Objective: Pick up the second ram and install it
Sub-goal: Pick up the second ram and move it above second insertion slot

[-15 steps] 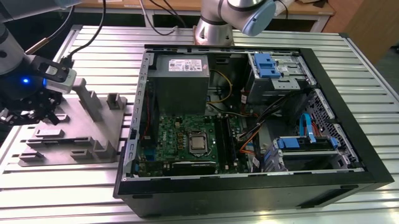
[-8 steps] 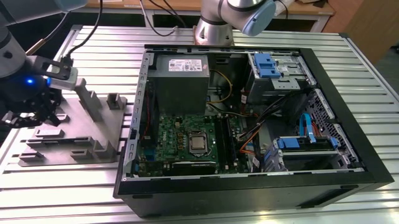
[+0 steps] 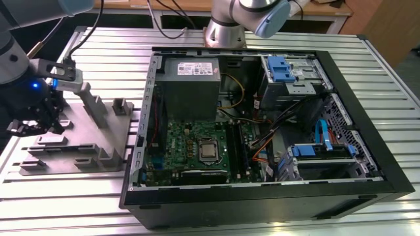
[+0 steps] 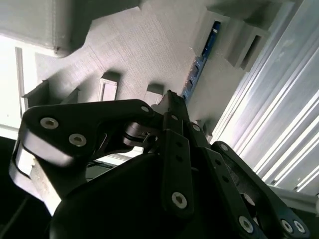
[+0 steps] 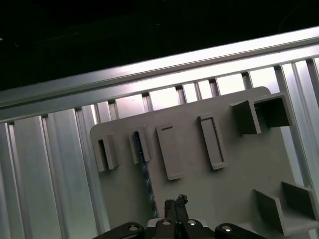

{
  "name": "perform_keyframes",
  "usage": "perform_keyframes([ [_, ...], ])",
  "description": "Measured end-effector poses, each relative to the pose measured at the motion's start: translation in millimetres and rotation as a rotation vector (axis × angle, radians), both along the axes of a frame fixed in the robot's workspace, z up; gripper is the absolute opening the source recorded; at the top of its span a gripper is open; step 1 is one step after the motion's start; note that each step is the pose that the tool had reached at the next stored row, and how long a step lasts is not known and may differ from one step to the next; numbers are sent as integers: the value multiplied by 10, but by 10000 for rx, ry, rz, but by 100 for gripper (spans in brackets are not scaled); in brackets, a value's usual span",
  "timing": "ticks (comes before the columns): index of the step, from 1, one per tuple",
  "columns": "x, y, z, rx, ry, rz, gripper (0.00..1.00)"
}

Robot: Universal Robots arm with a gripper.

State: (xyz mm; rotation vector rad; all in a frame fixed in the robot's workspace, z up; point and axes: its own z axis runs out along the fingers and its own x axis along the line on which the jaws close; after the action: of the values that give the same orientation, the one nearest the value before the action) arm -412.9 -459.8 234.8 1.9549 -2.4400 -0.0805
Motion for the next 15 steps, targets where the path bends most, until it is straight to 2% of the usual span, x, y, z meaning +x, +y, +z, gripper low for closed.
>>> perform_keyframes([
  [3,0,0,-10,-54,-3,277,10],
  [15,0,0,-71,-59,-8,2459,10],
])
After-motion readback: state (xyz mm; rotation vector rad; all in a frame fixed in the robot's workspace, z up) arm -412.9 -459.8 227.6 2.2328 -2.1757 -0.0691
